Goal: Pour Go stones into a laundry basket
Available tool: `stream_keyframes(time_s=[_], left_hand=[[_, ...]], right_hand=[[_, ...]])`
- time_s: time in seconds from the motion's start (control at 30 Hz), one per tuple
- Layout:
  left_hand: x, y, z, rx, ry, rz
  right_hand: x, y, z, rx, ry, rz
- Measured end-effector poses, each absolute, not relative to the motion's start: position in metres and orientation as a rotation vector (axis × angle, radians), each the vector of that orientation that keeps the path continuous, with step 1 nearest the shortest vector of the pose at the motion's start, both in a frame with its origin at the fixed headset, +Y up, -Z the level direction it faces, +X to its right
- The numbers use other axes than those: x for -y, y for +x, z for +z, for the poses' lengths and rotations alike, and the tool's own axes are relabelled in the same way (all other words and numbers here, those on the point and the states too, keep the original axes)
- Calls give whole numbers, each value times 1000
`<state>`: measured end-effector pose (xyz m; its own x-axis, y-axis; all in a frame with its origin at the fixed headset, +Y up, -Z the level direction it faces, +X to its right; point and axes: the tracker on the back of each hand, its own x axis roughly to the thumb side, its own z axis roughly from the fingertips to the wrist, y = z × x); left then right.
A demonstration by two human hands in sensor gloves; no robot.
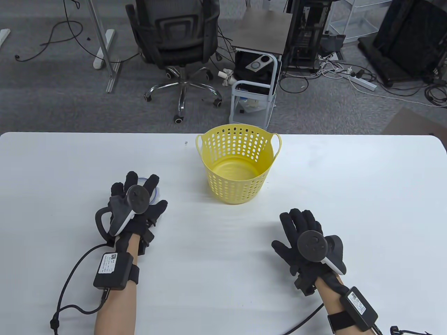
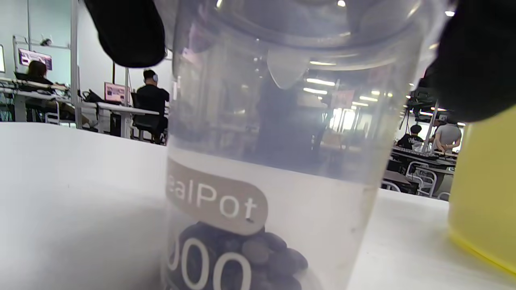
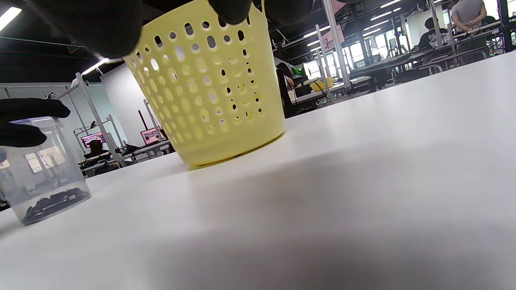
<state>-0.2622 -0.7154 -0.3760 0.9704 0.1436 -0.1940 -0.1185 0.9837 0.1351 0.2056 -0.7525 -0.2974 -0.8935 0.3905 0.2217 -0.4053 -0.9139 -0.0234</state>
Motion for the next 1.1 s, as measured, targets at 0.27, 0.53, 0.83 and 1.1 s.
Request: stream_keyframes(time_s=[0.27,0.53,0.83,1.1], left_hand=[[713,-247,-369,-179,207,173],[697,-182,-337,-16,248,182],[699,-124,-315,87,223,280],[704,-90,-298,205,242,263]], right_hand=[[752,207,-299,100,301,2691],[751,208,-297,100,309,2690],[746,208,-290,135,337,2689],[745,207,-286,155,358,2689]])
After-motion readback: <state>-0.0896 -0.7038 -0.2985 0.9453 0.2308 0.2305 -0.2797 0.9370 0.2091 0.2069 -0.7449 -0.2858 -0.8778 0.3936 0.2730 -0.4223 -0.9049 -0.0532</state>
